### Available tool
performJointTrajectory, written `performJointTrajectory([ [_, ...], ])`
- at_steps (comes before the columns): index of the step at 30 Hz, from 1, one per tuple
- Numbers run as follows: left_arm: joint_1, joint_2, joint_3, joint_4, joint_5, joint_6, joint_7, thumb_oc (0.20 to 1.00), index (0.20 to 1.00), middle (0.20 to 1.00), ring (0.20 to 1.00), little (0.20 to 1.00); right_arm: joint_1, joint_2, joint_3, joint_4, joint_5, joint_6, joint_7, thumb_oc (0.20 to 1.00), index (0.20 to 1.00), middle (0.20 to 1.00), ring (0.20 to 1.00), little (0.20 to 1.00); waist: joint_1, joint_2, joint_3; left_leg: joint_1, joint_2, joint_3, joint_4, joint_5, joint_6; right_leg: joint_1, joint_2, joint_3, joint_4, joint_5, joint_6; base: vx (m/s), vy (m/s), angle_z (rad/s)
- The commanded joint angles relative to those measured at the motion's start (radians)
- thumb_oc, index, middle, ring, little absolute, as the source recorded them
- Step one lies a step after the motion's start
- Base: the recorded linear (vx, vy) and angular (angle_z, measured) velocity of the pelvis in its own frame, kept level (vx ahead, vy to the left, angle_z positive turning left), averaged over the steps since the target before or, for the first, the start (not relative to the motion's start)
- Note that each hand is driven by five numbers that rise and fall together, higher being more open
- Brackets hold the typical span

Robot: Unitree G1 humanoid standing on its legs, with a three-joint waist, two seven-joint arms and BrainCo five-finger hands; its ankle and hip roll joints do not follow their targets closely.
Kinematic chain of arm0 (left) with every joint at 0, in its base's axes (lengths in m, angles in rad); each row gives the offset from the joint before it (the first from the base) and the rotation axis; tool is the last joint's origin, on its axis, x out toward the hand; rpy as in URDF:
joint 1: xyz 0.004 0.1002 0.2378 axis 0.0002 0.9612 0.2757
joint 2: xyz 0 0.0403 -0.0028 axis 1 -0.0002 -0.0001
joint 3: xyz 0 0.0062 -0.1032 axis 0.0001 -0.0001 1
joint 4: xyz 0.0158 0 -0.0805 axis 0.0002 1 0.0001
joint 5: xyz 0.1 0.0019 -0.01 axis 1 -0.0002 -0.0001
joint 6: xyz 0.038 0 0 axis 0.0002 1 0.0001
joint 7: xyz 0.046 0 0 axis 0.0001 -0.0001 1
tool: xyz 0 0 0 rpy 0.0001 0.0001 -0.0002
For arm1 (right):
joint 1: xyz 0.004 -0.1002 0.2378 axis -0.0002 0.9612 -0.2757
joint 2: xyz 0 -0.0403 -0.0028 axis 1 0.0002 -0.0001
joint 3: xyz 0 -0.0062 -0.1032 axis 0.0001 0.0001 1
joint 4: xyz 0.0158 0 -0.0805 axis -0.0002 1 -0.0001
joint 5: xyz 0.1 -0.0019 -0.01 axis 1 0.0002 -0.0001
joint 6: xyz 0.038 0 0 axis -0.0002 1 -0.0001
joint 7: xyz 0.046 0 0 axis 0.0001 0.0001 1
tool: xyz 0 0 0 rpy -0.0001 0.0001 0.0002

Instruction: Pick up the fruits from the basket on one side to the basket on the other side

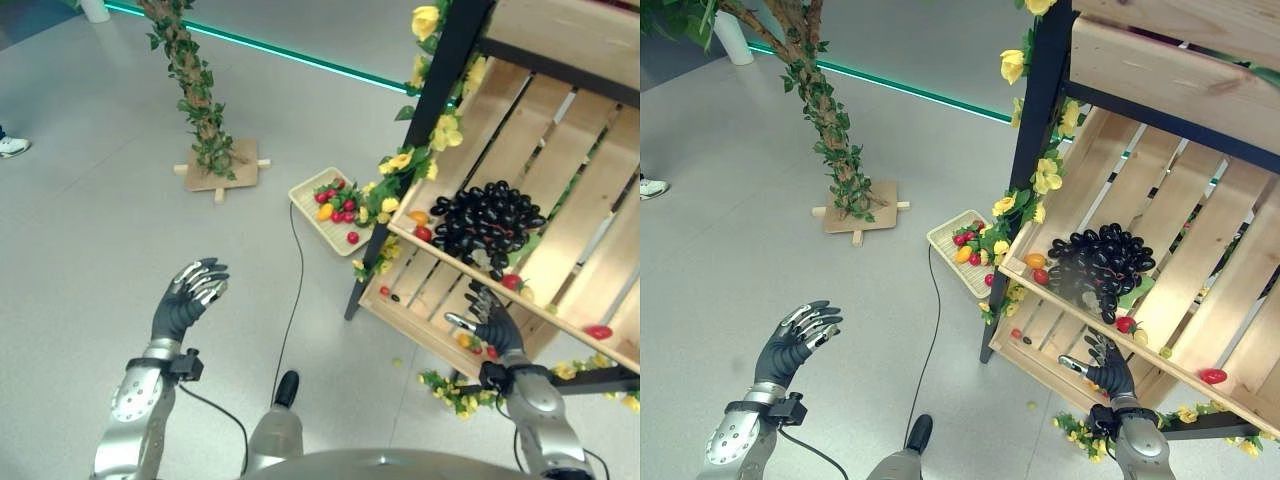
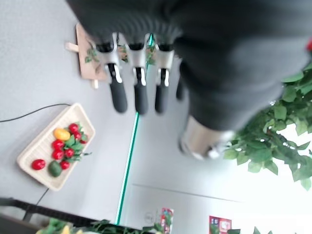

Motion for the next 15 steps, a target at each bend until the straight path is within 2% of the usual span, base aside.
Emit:
performJointTrajectory([
  [1, -0.052, 0.024, 0.002, 0.023, 0.052, -0.070, 0.019, 1.000, 1.000, 1.000, 1.000, 1.000, -0.010, -0.060, -0.045, -0.045, 0.000, -0.066, -0.020, 1.000, 1.000, 1.000, 1.000, 1.000, -0.025, 0.028, -0.016, 0.020, 0.070, 0.048, 0.012, -0.061, -0.052, -0.094, 0.008, 0.012, 0.190, -0.189, -0.076, -0.01, -0.018, -0.04],
  [7, -0.054, 0.029, -0.011, 0.063, 0.083, -0.062, 0.043, 1.000, 1.000, 1.000, 1.000, 1.000, -0.011, -0.069, -0.032, -0.017, -0.006, -0.059, -0.028, 1.000, 1.000, 1.000, 1.000, 1.000, -0.051, 0.030, -0.007, 0.018, 0.083, 0.079, 0.043, -0.075, -0.051, -0.094, 0.020, 0.051, 0.170, -0.185, -0.079, -0.02, -0.014, -0.11],
  [10, -0.067, 0.033, -0.056, 0.215, 0.137, -0.044, 0.067, 1.000, 1.000, 1.000, 1.000, 1.000, -0.025, -0.087, -0.002, 0.032, -0.012, -0.053, -0.037, 1.000, 1.000, 1.000, 1.000, 1.000, -0.078, 0.032, 0.000, 0.024, 0.089, 0.119, 0.072, -0.092, -0.042, -0.094, 0.021, 0.098, 0.144, -0.170, -0.076, -0.04, 0.013, -0.44],
  [11, -0.071, 0.032, -0.057, 0.222, 0.138, -0.048, 0.069, 1.000, 1.000, 1.000, 1.000, 1.000, -0.026, -0.088, -0.002, 0.033, -0.012, -0.053, -0.038, 1.000, 1.000, 1.000, 1.000, 1.000, -0.076, 0.033, 0.001, 0.025, 0.090, 0.122, 0.074, -0.093, -0.042, -0.094, 0.022, 0.101, 0.143, -0.169, -0.076, -0.04, 0.032, -0.32],
  [13, -0.087, 0.016, -0.091, 0.396, 0.156, -0.029, 0.081, 1.000, 1.000, 1.000, 1.000, 1.000, -0.041, -0.101, 0.027, 0.089, -0.026, -0.044, -0.044, 1.000, 1.000, 1.000, 1.000, 1.000, -0.096, 0.036, -0.003, 0.042, 0.093, 0.154, 0.082, -0.107, -0.033, -0.092, 0.023, 0.153, 0.115, -0.153, -0.069, -0.03, 0.054, -0.53],
  [15, -0.096, 0.009, -0.104, 0.468, 0.163, -0.027, 0.082, 1.000, 1.000, 1.000, 1.000, 1.000, -0.049, -0.104, 0.038, 0.116, -0.028, -0.043, -0.047, 1.000, 1.000, 1.000, 1.000, 1.000, -0.103, 0.037, -0.005, 0.051, 0.094, 0.167, 0.085, -0.116, -0.029, -0.091, 0.025, 0.176, 0.103, -0.144, -0.066, -0.01, 0.059, -0.94],
])
